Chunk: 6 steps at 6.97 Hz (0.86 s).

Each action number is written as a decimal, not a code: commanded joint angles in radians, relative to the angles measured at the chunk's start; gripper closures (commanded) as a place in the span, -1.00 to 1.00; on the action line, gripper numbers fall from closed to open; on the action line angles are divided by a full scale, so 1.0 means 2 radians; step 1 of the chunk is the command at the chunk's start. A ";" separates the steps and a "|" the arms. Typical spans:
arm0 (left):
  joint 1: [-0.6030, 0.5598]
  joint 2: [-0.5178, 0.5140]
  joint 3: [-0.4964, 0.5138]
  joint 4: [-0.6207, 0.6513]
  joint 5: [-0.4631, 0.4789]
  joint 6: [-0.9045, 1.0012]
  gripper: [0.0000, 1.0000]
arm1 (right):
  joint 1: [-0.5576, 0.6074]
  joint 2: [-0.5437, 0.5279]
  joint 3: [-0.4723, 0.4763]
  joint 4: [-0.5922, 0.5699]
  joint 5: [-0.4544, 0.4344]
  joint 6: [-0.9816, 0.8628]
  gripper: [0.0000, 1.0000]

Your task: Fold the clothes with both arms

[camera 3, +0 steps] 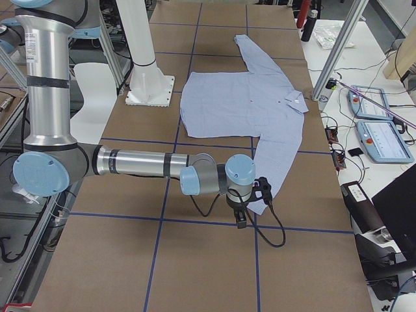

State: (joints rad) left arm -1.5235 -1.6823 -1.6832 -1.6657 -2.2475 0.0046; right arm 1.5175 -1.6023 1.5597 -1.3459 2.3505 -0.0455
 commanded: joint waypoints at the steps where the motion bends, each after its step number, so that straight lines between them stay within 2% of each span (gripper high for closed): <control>1: 0.002 -0.009 0.008 -0.002 -0.003 -0.009 -1.00 | -0.038 0.015 -0.055 0.100 -0.002 0.058 -1.00; 2: 0.003 -0.011 0.026 -0.026 -0.002 -0.008 -1.00 | -0.076 0.032 -0.061 0.105 -0.004 0.109 -1.00; 3: 0.005 -0.003 0.040 -0.079 0.000 -0.010 -1.00 | -0.111 0.061 -0.082 0.106 -0.004 0.169 -1.00; 4: 0.005 -0.001 0.045 -0.084 0.002 -0.009 -1.00 | -0.125 0.081 -0.108 0.106 -0.004 0.186 -1.00; 5: 0.005 0.001 0.045 -0.084 -0.001 -0.011 -1.00 | -0.126 0.082 -0.112 0.110 -0.006 0.188 -1.00; 6: 0.004 0.001 0.042 -0.084 -0.002 -0.011 -1.00 | -0.140 0.083 -0.118 0.129 -0.025 0.210 -1.00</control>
State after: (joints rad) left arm -1.5146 -1.6830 -1.5965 -1.8298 -2.2483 -0.0163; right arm 1.2656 -1.4452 1.3426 -1.1197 2.3308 0.3309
